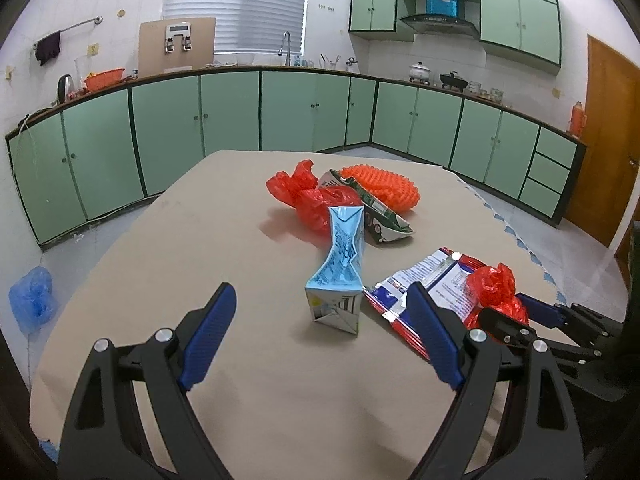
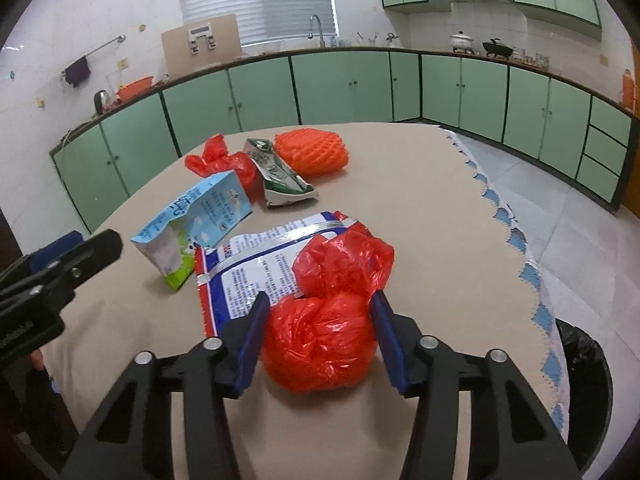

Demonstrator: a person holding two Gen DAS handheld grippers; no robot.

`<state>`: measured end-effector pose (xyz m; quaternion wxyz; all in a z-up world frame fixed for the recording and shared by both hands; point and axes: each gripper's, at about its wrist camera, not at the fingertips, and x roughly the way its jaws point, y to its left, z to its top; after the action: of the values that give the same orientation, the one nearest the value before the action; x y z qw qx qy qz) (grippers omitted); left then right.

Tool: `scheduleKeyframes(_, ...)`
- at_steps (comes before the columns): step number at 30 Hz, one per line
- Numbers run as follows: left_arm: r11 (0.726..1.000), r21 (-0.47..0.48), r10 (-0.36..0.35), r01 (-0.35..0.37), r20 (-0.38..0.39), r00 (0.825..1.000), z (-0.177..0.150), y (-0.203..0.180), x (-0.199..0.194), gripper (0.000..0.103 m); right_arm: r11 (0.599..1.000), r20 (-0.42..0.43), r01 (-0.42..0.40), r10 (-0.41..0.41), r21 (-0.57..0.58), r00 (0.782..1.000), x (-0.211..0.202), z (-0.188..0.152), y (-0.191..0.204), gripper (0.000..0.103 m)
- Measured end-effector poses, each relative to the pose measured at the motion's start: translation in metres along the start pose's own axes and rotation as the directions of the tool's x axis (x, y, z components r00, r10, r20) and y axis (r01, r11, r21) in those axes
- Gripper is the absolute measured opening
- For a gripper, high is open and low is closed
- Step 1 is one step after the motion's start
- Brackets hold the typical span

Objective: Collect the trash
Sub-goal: 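Grasp the red plastic bag with the right tool while the left grasps the blue milk carton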

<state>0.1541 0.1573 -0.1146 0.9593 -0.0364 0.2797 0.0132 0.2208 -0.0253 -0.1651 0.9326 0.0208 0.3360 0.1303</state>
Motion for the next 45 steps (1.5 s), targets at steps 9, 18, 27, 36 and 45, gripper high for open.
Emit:
scheduleKeyframes(9,1.000,0.004,-0.005,0.005,-0.019,1.000,0.001,-0.007,0.011,0.084,1.000,0.031,-0.006,0.006,0.027,1.000,-0.015,0.007,-0.009,0.045)
scheduleKeyframes(18,1.000,0.001,0.014,-0.014,-0.041,0.999,0.020,-0.013,0.040,0.084,1.000,0.082,0.018,-0.020,0.020,0.996,-0.024,0.029,-0.021,0.045)
scheduleKeyframes(27,0.999,0.001,0.033,-0.033,-0.097,0.995,0.031,-0.016,0.071,0.074,1.000,0.094,0.017,-0.019,0.023,0.995,-0.015,0.042,-0.026,0.045)
scheduleKeyframes(36,1.000,0.001,0.003,-0.003,-0.192,0.981,0.023,-0.022,0.095,0.030,1.000,0.098,0.017,-0.019,0.025,0.995,-0.012,0.047,-0.029,0.045)
scheduleKeyframes(45,1.000,-0.009,0.019,-0.020,-0.152,0.988,0.026,-0.022,0.079,0.025,0.999,0.109,0.029,-0.031,0.022,0.994,-0.019,0.053,-0.033,0.045)
